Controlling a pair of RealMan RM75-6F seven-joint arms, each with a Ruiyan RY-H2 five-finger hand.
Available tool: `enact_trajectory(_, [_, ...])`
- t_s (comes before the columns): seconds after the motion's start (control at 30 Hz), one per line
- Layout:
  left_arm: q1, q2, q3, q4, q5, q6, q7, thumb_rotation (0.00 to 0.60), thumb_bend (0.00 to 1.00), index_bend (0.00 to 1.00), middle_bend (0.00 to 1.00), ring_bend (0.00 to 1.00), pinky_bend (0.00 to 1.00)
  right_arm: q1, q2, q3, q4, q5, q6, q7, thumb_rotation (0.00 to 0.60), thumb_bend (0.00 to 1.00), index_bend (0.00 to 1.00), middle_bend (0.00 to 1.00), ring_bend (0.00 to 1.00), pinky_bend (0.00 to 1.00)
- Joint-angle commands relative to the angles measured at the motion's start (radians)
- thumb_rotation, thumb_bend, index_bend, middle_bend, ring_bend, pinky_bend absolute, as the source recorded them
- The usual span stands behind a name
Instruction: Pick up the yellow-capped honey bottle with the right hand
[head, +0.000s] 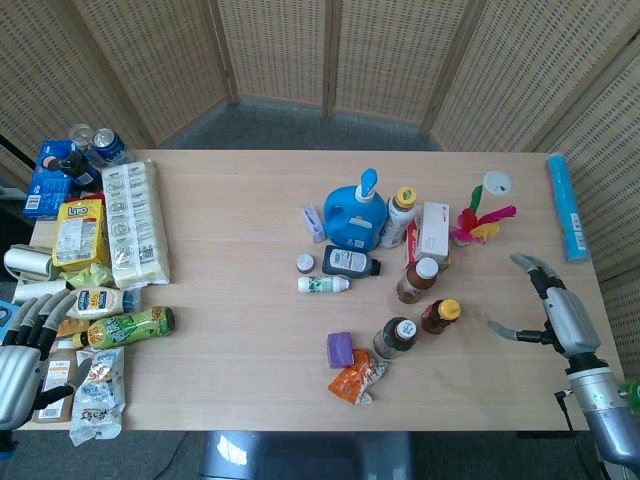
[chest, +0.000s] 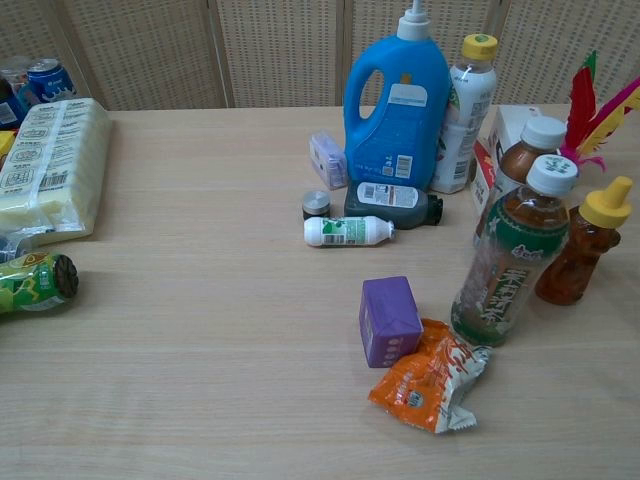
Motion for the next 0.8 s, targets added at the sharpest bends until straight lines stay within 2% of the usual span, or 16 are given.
enact_trajectory(0.03, [-0.001, -0.001, -0.001, -0.001, 0.000, -0.002, 0.001, 0.600, 0.38, 0.00, 0.00, 0.00, 0.00, 0.001, 0.000, 0.001, 0.000, 0.001, 0.000, 0.001, 0.455, 0.11, 0.00, 0.10, 0.00, 0.00])
enact_trajectory(0.53, [0.009, 0.006, 0.003, 0.000, 0.016, 0.015, -0.004, 0.600, 0.38, 0.00, 0.00, 0.00, 0.00, 0.011, -0.018, -0.009, 0.035, -0.011, -0.028, 0.059, 0.456, 0.10, 0.00, 0.10, 0.00, 0.00])
enact_trajectory(0.8, [-0.001, 0.000, -0.002, -0.001, 0.007, -0.004, 0.002, 0.600, 0.38, 0.00, 0.00, 0.00, 0.00, 0.030, -0.062, -0.022, 0.097, -0.003, -0.078, 0.062, 0.451, 0.10, 0.00, 0.10, 0.00, 0.00])
